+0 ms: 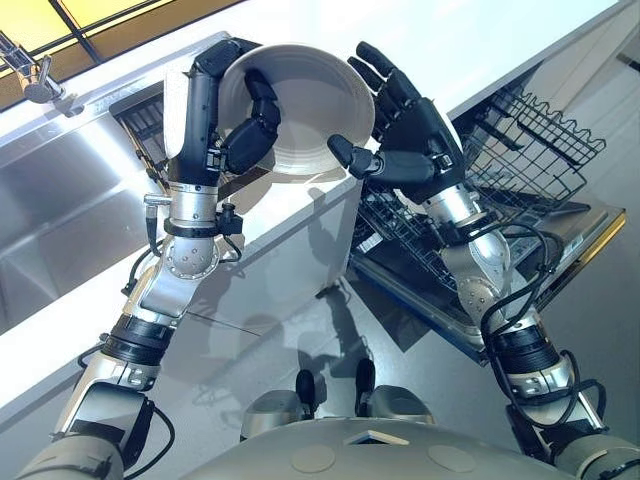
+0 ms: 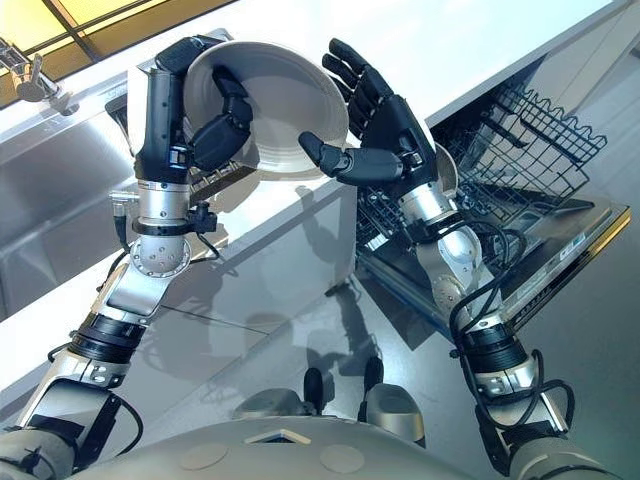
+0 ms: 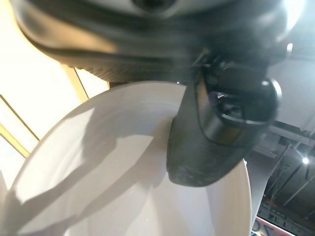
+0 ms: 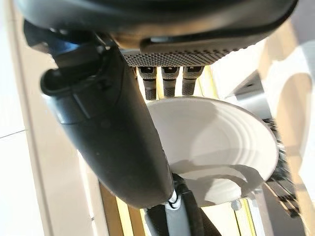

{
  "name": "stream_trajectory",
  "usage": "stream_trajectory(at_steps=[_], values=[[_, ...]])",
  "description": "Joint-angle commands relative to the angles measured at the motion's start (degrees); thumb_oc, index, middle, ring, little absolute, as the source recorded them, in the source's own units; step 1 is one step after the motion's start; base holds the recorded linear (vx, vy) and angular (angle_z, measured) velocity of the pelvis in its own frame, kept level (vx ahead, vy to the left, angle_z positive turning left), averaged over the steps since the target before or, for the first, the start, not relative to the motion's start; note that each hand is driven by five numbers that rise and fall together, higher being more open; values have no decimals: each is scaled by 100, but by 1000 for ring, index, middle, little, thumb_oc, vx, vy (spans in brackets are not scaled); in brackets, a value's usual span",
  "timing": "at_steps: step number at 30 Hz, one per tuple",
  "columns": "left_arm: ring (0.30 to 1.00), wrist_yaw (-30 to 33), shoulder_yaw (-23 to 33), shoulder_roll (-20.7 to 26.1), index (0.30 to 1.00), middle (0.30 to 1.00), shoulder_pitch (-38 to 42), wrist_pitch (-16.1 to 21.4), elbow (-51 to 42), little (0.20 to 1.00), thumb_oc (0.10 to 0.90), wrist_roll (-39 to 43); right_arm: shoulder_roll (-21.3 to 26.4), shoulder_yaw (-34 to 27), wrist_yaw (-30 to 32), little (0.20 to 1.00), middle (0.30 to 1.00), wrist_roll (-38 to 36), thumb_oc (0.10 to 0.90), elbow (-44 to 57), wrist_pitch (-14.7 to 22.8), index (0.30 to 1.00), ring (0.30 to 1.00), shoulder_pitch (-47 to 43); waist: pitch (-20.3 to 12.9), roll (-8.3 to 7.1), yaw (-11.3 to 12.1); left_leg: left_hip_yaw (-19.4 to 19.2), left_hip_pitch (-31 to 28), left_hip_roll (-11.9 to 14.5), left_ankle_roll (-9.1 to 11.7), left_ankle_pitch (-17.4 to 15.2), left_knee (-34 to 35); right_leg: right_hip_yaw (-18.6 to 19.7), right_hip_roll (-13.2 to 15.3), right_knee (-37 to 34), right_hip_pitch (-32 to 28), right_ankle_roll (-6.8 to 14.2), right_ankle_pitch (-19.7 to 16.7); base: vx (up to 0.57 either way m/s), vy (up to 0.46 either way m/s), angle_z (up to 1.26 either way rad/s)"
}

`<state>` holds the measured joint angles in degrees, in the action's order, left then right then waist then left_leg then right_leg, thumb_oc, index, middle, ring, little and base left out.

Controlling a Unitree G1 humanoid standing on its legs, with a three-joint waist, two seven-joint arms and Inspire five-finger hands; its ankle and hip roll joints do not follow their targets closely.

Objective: Pick up plates and place into dishwasher.

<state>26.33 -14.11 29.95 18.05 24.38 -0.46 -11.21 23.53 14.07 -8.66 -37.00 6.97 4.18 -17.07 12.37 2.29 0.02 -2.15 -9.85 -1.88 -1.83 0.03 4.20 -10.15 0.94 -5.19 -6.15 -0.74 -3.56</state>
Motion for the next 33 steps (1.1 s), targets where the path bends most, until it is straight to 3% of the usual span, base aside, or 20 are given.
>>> stream_trajectory(at_steps=[1, 5, 6, 7, 9, 11, 21, 22, 23, 25, 30, 33], values=[[300, -30, -278, 14, 300, 300, 772, 548, -126, 200, 100, 368, -273, 146, -68, 900, 900, -234, 800, 57, 348, 900, 900, -446, -957, -112, 54, 50, 291, -70, 166, -286, -68, -193, -212, 875, -35, 247, 1265, 0, 0, 0], [300, -240, -424, -90, 300, 300, 757, 515, -156, 200, 100, 463, -343, 237, -25, 900, 900, -222, 800, 37, 343, 900, 900, -463, -944, -105, 62, 63, 281, -75, 157, -281, -49, -208, -208, 853, -41, 251, 1249, 0, 0, 0], [300, -319, -451, -106, 300, 300, 737, 495, -187, 200, 100, 534, -350, 250, -22, 774, 792, -205, 674, 41, 346, 792, 792, -461, -938, -103, 64, 68, 278, -79, 154, -283, -49, -209, -207, 849, -45, 255, 1248, 0, 0, 0], [300, -428, -470, -133, 300, 300, 710, 471, -193, 200, 100, 611, -346, 256, -22, 535, 587, -225, 435, 44, 334, 587, 587, -458, -932, -101, 65, 67, 275, -80, 154, -281, -46, -209, -207, 845, -47, 255, 1244, 0, 0, 0], [300, -588, -522, -189, 300, 300, 681, 433, -208, 200, 100, 728, -373, 279, 5, 417, 486, -249, 317, 38, 340, 486, 486, -452, -936, -100, 72, 69, 273, -83, 152, -276, -40, -212, -206, 829, -54, 261, 1236, 0, 0, 0], [300, -785, -606, -268, 300, 300, 609, 430, -189, 200, 100, 841, -396, 288, 20, 200, 300, -279, 100, 41, 381, 300, 300, -420, -931, -98, 82, 75, 271, -85, 145, -283, -46, -223, -205, 819, -63, 264, 1235, 0, 0, 0], [300, -1665, -874, -549, 300, 300, 281, 74, 32, 200, 100, 1558, -465, 234, 186, 200, 300, -311, 100, 68, 706, 300, 300, -241, -864, -94, 106, 95, 257, -93, 118, -296, -60, -264, -192, 786, -84, 279, 1212, 0, 0, 0], [371, -1822, -863, -571, 371, 371, 225, -13, 47, 282, 182, 1847, -464, 215, 202, 200, 300, -331, 100, 67, 712, 300, 300, -228, -860, -92, 112, 97, 257, -95, 117, -296, -57, -268, -192, 773, -87, 277, 1208, 0, 0, 0], [514, -1931, -846, -601, 514, 514, 170, 0, 87, 450, 350, 1973, -455, 186, 215, 200, 300, -343, 100, 70, 701, 300, 300, -210, -860, -91, 114, 96, 255, -93, 120, -295, -57, -273, -192, 768, -88, 276, 1207, 0, 0, 0], [900, -2378, -814, -659, 900, 900, 74, -151, 125, 900, 800, 2774, -431, 135, 227, 200, 300, -433, 100, 62, 748, 300, 300, -187, -849, -88, 117, 97, 256, -85, 126, -287, -61, -272, -192, 760, -95, 273, 1199, 0, 0, 0], [900, -3241, -607, -941, 900, 900, -89, -472, 217, 900, 800, 4471, -343, -117, 379, 200, 300, -701, 100, -3, 861, 300, 300, -233, -843, -89, 112, 92, 241, -68, 135, -286, -63, -289, -183, 755, -111, 269, 1200, 0, 0, 0], [900, -3343, -366, -926, 900, 900, -67, -639, 131, 900, 800, 4756, -280, -461, 840, 200, 300, -701, 100, -93, 1207, 300, 300, -417, -854, -78, 116, 93, 224, -59, 153, -295, -66, -308, -174, 766, -126, 264, 1220, 21, -7, 1]])
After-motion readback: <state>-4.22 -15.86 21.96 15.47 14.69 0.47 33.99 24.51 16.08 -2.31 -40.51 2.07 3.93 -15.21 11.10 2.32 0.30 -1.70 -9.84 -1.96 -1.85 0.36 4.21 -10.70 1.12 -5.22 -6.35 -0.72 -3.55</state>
